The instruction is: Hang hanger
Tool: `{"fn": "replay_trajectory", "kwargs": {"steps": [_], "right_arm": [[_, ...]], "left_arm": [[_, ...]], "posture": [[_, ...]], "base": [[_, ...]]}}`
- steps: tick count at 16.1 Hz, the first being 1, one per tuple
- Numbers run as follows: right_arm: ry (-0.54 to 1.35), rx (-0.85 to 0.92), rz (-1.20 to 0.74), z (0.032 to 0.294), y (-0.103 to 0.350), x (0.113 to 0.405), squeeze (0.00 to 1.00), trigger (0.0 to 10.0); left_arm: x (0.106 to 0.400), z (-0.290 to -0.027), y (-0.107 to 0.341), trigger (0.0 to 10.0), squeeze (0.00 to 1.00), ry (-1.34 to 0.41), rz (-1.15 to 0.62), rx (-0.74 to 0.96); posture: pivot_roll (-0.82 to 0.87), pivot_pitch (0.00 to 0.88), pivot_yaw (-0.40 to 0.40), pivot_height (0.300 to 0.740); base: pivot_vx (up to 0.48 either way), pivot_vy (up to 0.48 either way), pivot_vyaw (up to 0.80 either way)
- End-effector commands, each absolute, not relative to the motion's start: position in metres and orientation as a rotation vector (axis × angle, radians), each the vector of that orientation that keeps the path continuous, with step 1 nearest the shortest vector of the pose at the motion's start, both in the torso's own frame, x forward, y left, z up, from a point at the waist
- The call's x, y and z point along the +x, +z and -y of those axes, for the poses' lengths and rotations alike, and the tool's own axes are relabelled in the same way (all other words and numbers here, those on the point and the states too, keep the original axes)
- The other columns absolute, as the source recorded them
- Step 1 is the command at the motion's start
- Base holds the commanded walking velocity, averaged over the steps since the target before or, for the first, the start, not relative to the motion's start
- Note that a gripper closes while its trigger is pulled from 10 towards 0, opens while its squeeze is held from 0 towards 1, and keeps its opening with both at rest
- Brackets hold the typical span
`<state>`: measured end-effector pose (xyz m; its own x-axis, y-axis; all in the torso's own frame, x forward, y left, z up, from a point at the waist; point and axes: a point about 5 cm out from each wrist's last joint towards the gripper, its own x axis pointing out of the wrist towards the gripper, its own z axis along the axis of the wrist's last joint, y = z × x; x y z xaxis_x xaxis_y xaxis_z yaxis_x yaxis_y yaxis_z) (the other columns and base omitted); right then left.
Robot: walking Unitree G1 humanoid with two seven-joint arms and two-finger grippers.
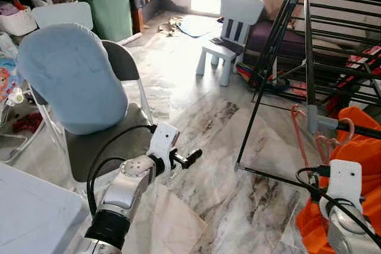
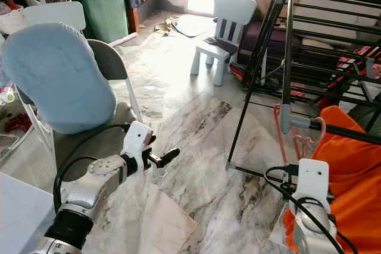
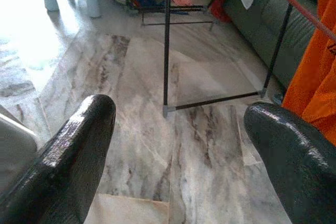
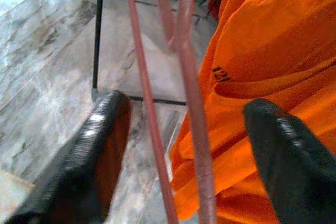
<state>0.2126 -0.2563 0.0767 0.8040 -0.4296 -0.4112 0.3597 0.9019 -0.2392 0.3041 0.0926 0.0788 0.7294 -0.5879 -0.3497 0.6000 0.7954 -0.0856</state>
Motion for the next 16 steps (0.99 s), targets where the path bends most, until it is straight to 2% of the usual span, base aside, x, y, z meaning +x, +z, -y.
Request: {"fn": "replay_trajectory", "kwargs": {"steps": [1, 4, 8, 11, 14, 16], "right_arm": [[-0.451, -0.178, -0.438, 0.257, 0.087, 0.209, 1.00, 10.0], [-0.430, -0.180, -0.380, 0.246, 0.096, 0.194, 1.00, 10.0], [-0.432, -0.108, -0.295, 0.237, 0.099, 0.187, 1.00, 10.0], [-0.398, -0.094, -0.254, 0.232, 0.104, 0.192, 1.00, 10.0], [-0.342, -0.114, -0.215, 0.233, 0.109, 0.206, 1.00, 10.0], [-0.358, -0.073, -0.180, 0.236, 0.112, 0.209, 1.00, 10.0]], "left_arm": [[0.305, -0.093, 0.092, 10.0, 0.00, -0.653, -0.307, 0.043], [0.298, -0.099, 0.098, 10.0, 0.00, -0.659, -0.263, 0.088], [0.295, -0.109, 0.089, 10.0, 0.00, -0.578, -0.262, 0.104], [0.300, -0.117, 0.093, 10.0, 0.00, -0.533, -0.224, 0.159], [0.305, -0.135, 0.103, 10.0, 0.00, -0.660, -0.195, 0.319], [0.307, -0.135, 0.102, 10.0, 0.00, -0.632, -0.196, 0.308]], "posture": [[-0.01, 0.000, -0.045, 0.740], [0.00, 0.000, -0.044, 0.740], [0.01, 0.000, -0.040, 0.740], [0.04, 0.000, -0.058, 0.740], [0.06, 0.000, -0.065, 0.740], [0.06, 0.000, -0.054, 0.740]], "base": [[0.000, 0.000, 0.00], [0.000, 0.000, 0.00], [-0.254, 0.000, 0.00], [-0.240, 0.000, 0.00], [-0.241, 0.000, 0.00], [-0.240, 0.000, 0.00]]}}
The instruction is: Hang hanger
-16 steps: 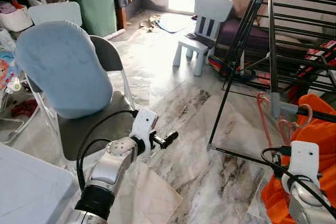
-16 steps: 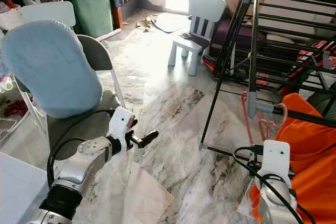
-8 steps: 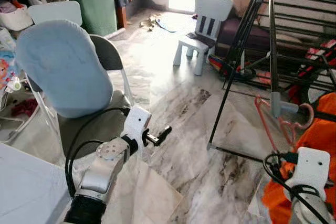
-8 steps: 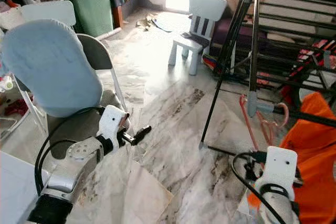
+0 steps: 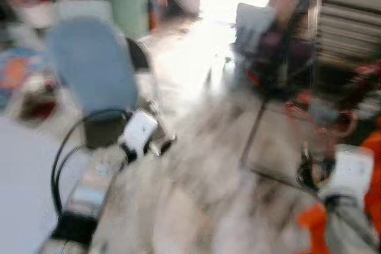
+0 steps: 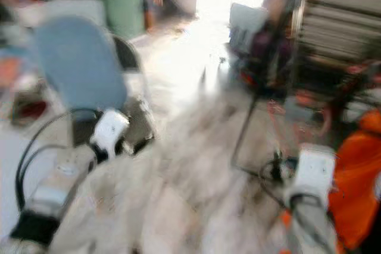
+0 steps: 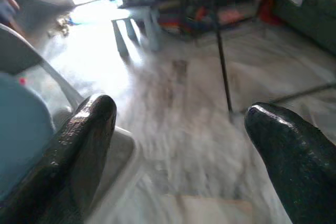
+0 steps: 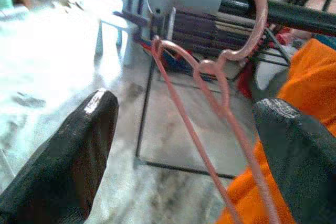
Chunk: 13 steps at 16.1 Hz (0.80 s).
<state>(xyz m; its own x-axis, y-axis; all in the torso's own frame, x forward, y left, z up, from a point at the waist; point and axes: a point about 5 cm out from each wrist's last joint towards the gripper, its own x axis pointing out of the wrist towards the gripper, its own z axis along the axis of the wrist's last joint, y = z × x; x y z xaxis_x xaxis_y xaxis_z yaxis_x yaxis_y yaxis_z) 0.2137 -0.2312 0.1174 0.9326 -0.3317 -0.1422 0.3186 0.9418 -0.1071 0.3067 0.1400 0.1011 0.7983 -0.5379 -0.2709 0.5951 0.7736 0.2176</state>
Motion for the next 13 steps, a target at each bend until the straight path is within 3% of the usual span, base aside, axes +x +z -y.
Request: {"fn": "replay_trajectory", "kwargs": {"steps": [1, 4, 8, 13], "right_arm": [[-0.369, -0.059, -0.182, 0.237, 0.111, 0.208, 1.00, 10.0], [-0.374, -0.040, -0.210, 0.231, 0.101, 0.200, 1.00, 10.0], [-0.358, -0.002, -0.141, 0.230, 0.108, 0.196, 0.99, 10.0], [-0.203, 0.039, -0.093, 0.207, 0.114, 0.204, 0.86, 10.0]], "left_arm": [[0.306, -0.131, 0.101, 10.0, 0.00, -0.615, -0.196, 0.285], [0.295, -0.125, 0.089, 10.0, 0.00, -0.546, -0.231, 0.201], [0.291, -0.143, 0.086, 10.0, 0.00, -0.390, -0.228, 0.205], [0.289, -0.141, 0.083, 10.0, 0.00, -0.342, -0.214, 0.234]], "posture": [[0.06, 0.000, -0.053, 0.740], [0.05, 0.000, -0.046, 0.740], [0.05, 0.000, -0.027, 0.740], [0.05, 0.000, -0.034, 0.740]], "base": [[-0.247, 0.000, 0.00], [-0.244, 0.000, 0.00], [-0.245, 0.000, 0.00], [0.000, 0.000, 0.00]]}}
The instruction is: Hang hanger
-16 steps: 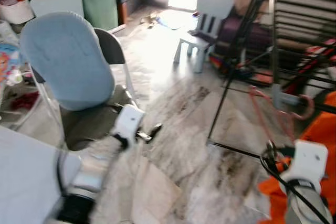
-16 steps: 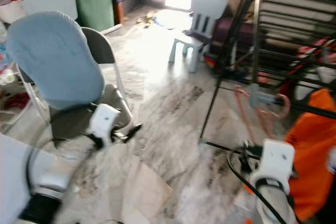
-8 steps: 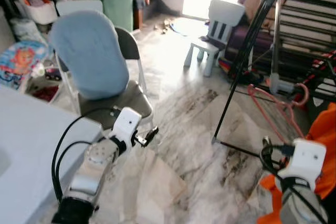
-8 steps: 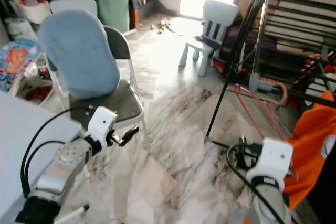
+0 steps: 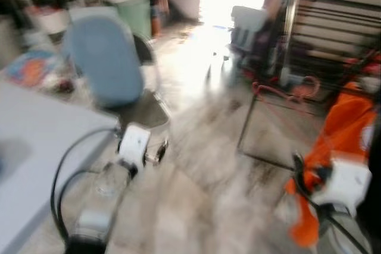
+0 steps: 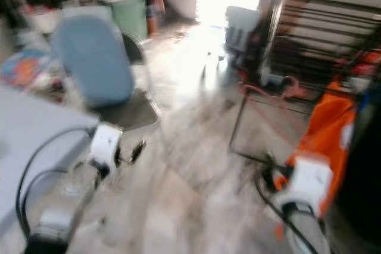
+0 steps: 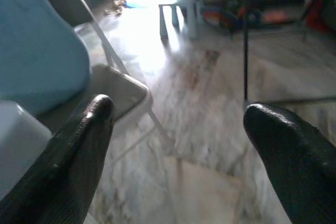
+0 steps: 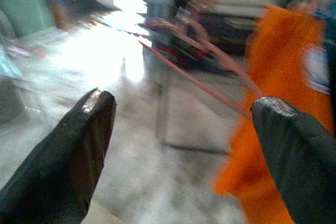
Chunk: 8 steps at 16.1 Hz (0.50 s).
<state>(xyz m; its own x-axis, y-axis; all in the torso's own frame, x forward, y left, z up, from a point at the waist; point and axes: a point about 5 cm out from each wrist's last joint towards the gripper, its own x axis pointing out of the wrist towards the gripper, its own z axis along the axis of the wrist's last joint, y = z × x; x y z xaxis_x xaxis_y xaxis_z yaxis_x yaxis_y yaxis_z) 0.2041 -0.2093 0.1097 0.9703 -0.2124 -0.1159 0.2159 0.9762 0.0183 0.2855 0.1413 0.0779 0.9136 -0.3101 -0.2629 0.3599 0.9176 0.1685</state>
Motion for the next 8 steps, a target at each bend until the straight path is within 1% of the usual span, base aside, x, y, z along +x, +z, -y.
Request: {"fn": "replay_trajectory", "kwargs": {"steps": [1, 2, 3, 5, 6, 8], "right_arm": [[-0.156, 0.070, -0.067, 0.201, 0.119, 0.205, 0.80, 10.0], [-0.153, 0.074, -0.063, 0.201, 0.120, 0.206, 0.80, 10.0], [-0.144, 0.107, -0.058, 0.198, 0.121, 0.204, 0.00, 10.0], [-0.129, 0.130, -0.046, 0.195, 0.122, 0.206, 0.00, 10.0], [-0.101, 0.094, -0.024, 0.191, 0.127, 0.213, 0.00, 10.0], [0.006, 0.082, -0.001, 0.181, 0.133, 0.223, 0.00, 10.0]], "left_arm": [[0.293, -0.142, 0.086, 10.0, 0.00, -0.321, -0.203, 0.243], [0.293, -0.142, 0.087, 10.0, 0.00, -0.317, -0.201, 0.244], [0.293, -0.146, 0.089, 10.0, 0.00, -0.296, -0.195, 0.245], [0.290, -0.148, 0.089, 10.0, 0.00, -0.290, -0.198, 0.245], [0.288, -0.149, 0.088, 10.0, 0.00, -0.285, -0.201, 0.246], [0.286, -0.148, 0.090, 10.0, 0.00, -0.291, -0.197, 0.252]], "posture": [[0.05, 0.000, -0.038, 0.740], [0.05, 0.000, -0.038, 0.740], [0.05, 0.000, -0.041, 0.740], [0.05, 0.000, -0.041, 0.740], [0.05, 0.000, -0.038, 0.740], [0.07, 0.000, -0.036, 0.740]], "base": [[0.000, 0.000, 0.00], [0.000, 0.000, 0.00], [0.000, 0.000, 0.00], [0.000, 0.000, 0.00], [0.000, 0.000, 0.00], [0.000, 0.000, 0.00]]}}
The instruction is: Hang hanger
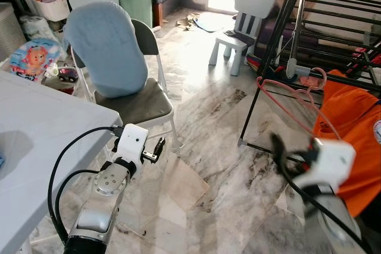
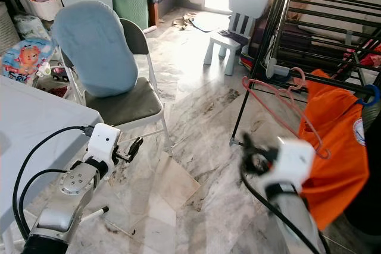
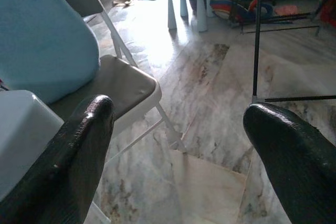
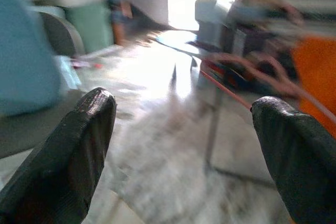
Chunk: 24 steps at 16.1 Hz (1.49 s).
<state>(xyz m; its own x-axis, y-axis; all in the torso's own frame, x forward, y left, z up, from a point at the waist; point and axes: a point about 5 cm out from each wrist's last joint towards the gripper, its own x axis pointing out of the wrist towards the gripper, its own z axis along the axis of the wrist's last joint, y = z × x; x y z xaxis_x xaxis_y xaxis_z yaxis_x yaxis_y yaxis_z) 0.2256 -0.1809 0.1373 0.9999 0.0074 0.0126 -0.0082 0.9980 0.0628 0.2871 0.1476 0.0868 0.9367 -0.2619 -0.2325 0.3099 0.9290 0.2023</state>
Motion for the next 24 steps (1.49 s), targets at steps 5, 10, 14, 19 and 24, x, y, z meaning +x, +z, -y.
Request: {"fn": "replay_trajectory", "kwargs": {"steps": [5, 10, 14, 19, 24], "right_arm": [[0.003, 0.037, -0.025, 0.181, 0.128, 0.242, 0.00, 10.0], [-0.082, 0.028, -0.060, 0.201, 0.111, 0.246, 0.00, 10.0], [-0.170, -0.018, -0.033, 0.200, 0.113, 0.254, 0.00, 10.0], [-0.341, -0.023, -0.076, 0.222, 0.100, 0.197, 0.00, 10.0], [-0.272, -0.002, -0.052, 0.214, 0.107, 0.204, 0.00, 10.0]], "left_arm": [[0.288, -0.160, 0.097, 10.0, 0.00, -0.242, -0.180, 0.254], [0.295, -0.139, 0.099, 10.0, 0.00, -0.284, -0.131, 0.272], [0.296, -0.144, 0.096, 10.0, 0.00, -0.295, -0.132, 0.254], [0.303, -0.129, 0.088, 10.0, 0.00, -0.338, -0.161, 0.235], [0.296, -0.150, 0.086, 10.0, 0.00, -0.295, -0.220, 0.160]], "posture": [[0.19, 0.000, -0.132, 0.740], [0.25, 0.000, -0.175, 0.740], [0.19, 0.000, -0.135, 0.740], [0.05, 0.000, -0.041, 0.740], [0.04, 0.000, -0.018, 0.740]], "base": [[0.000, 0.000, 0.00], [0.000, 0.000, 0.00], [0.000, 0.000, 0.00], [0.000, 0.000, 0.00], [0.000, 0.000, 0.00]]}}
